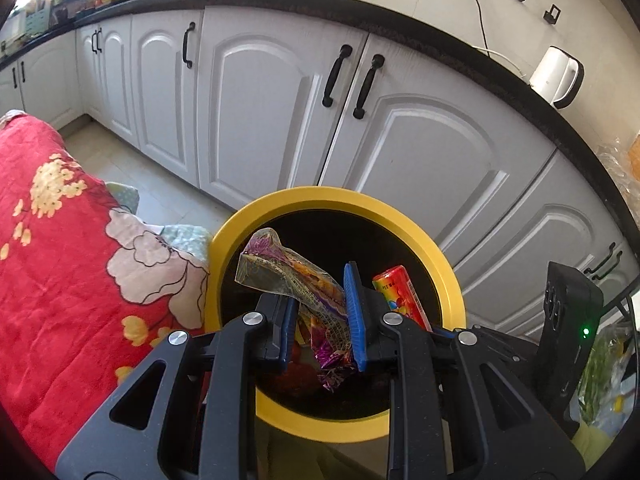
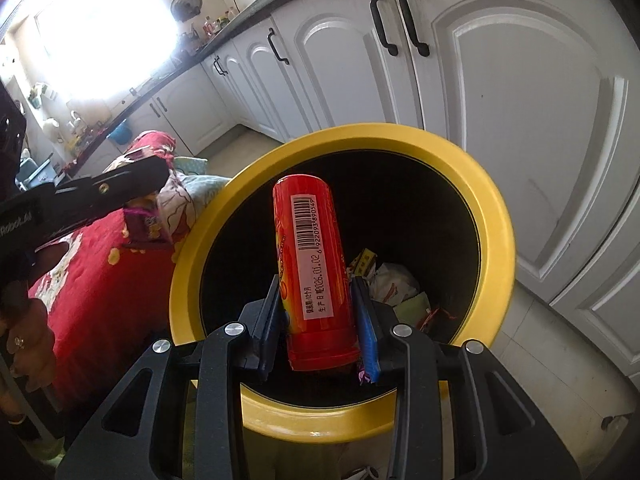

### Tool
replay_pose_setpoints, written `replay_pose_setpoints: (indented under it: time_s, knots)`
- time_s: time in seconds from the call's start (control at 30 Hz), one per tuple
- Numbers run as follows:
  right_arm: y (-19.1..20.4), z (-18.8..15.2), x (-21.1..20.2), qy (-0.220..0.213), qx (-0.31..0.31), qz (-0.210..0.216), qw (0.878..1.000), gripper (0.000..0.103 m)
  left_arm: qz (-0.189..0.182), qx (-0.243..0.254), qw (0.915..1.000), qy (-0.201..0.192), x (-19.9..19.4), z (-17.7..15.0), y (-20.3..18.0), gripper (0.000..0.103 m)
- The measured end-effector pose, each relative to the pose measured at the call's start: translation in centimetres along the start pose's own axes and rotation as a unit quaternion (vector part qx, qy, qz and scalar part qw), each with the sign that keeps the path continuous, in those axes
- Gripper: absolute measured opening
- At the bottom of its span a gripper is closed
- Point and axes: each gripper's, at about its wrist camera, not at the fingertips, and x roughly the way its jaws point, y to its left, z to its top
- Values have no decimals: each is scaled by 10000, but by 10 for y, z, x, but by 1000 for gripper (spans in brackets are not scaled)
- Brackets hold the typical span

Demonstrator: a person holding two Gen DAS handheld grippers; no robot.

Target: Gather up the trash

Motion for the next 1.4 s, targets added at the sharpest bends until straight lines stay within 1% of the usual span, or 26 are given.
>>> replay_pose_setpoints:
  time_s: [0.3, 0.33, 0.37, 0.4, 0.43, 0.5, 0.57, 0.63, 0.67, 0.77, 0.83, 0.9, 0.97, 1.03, 1.2, 1.4]
  knots:
    - [-5, 4, 1, -82, 90, -96, 9999, 33, -2, -127, 9999, 118, 9, 1, 4, 16]
    - [-6, 5, 0, -92, 96, -94, 9999, 33, -7, -142, 9998, 129, 9, 1, 4, 18]
    - [-5, 4, -1, -96, 91, -103, 9999, 33, -6, -175, 9997, 141, 9, 0, 6, 21]
    - [-5, 5, -2, -104, 75, -142, 9998, 35, -17, -219, 9996, 158, 9, 0, 7, 28]
    - [-5, 4, -3, -120, 68, -168, 9998, 40, -17, -236, 9996, 161, 8, 0, 8, 35]
    - [-6, 4, -6, -168, 66, -201, 9996, 43, 2, -256, 9996, 148, 7, -1, 9, 41]
    - [-6, 4, -9, -181, 52, -240, 9995, 44, 4, -273, 9995, 154, 5, -1, 11, 47]
    - [-7, 4, -12, -202, 76, -268, 9994, 48, 27, -312, 9994, 163, 3, -1, 12, 60]
    - [-7, 4, -14, -217, 79, -270, 9994, 49, 47, -328, 9993, 154, 2, -1, 14, 64]
    - [-6, 5, -22, -301, 27, -350, 9989, 58, 104, -370, 9992, 101, -5, -1, 17, 74]
    - [-4, 5, -29, -375, -3, -395, 9985, 66, 170, -379, 9991, 46, -13, -1, 19, 87]
    - [-1, 6, -37, -456, -17, -423, 9981, 71, 221, -387, 9990, -12, -21, -1, 22, 91]
    - [3, 7, -45, -533, -59, -429, 9976, 75, 270, -391, 9988, -70, -30, -1, 24, 92]
    - [8, 7, -54, -629, -103, -449, 9970, 84, 316, -392, 9986, -131, -41, -3, 26, 92]
    - [29, 10, -82, -914, -255, -449, 9945, 96, 483, -384, 9975, -343, -74, -7, 33, 92]
    - [59, 7, -107, -1115, -472, -521, 9913, 97, 734, -364, 9949, -592, -110, -18, 40, 92]
